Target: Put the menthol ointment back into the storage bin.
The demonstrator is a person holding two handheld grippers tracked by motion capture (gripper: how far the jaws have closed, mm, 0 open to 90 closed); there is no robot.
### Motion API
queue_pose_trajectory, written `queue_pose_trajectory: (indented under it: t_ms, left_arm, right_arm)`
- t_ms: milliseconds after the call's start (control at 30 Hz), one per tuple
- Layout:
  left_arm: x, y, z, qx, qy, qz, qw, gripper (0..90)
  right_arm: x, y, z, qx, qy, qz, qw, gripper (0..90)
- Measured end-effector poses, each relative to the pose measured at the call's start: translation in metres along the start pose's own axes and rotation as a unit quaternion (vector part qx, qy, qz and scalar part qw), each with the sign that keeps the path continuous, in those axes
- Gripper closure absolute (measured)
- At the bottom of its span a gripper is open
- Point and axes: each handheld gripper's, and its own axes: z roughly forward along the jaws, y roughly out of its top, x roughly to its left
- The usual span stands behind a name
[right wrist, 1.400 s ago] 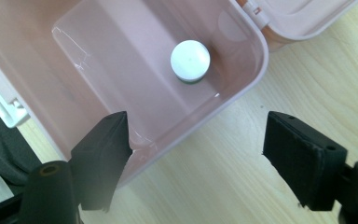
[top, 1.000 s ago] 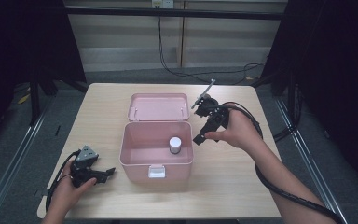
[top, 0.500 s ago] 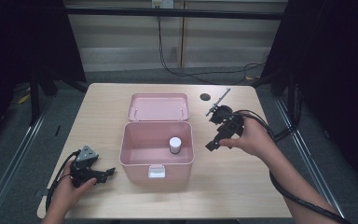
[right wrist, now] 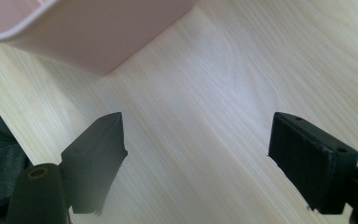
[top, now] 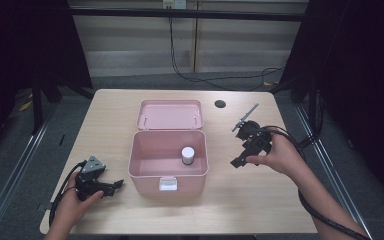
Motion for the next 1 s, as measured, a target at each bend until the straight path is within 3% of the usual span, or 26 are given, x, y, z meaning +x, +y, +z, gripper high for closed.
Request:
queue_pose_trajectory:
  t_ms: [200, 600, 1000]
  left_arm:
    - [0.000, 0.000, 0.000, 0.000, 0.000, 0.000, 1.0000, 10.2]
    - [0.000, 0.000, 0.000, 0.000, 0.000, 0.000, 1.0000, 10.1]
    - [0.000, 0.000, 0.000, 0.000, 0.000, 0.000, 1.0000, 10.2]
  right_arm:
    - [-0.004, -0.011, 0.006, 0.006, -0.007, -0.005, 0.9999, 18.0]
    - [-0.008, -0.034, 0.018, 0.010, -0.005, 0.007, 0.9999, 18.0]
    - [-0.008, -0.057, 0.033, 0.001, 0.008, 0.015, 0.9999, 18.1]
